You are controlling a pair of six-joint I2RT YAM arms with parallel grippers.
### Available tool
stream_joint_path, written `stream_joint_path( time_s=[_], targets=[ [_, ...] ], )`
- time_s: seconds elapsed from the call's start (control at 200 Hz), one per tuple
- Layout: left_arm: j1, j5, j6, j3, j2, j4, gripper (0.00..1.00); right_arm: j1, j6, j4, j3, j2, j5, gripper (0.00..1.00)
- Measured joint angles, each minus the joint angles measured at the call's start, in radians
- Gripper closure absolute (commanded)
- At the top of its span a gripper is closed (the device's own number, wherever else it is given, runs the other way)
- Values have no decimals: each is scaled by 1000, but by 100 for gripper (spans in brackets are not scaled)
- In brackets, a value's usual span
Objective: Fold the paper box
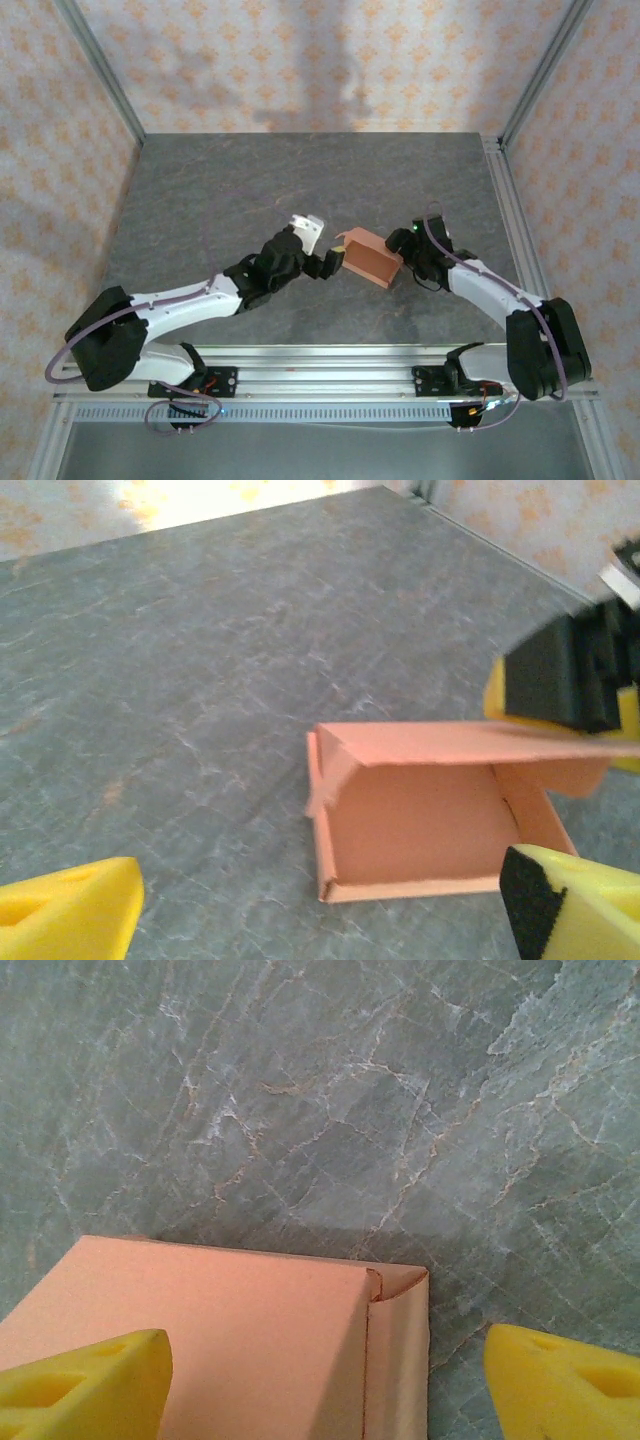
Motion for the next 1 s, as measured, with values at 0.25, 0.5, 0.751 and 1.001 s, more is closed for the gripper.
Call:
stream_joint_path(
  time_s=[0.25, 0.5, 0.751, 1.001],
  targets=[
    [152, 76, -117, 160, 76, -155, 3, 1, -16, 36, -21, 50, -17, 23],
    [264, 305, -230, 366, 311, -249, 4, 1, -32, 98, -23, 109, -43, 33],
    [262, 436, -274, 413, 454, -307, 5, 0, -111, 142, 58, 213, -87, 40],
    [265, 463, -289, 413, 455, -309, 6, -3, -298, 99, 285, 412, -158, 36]
  ],
)
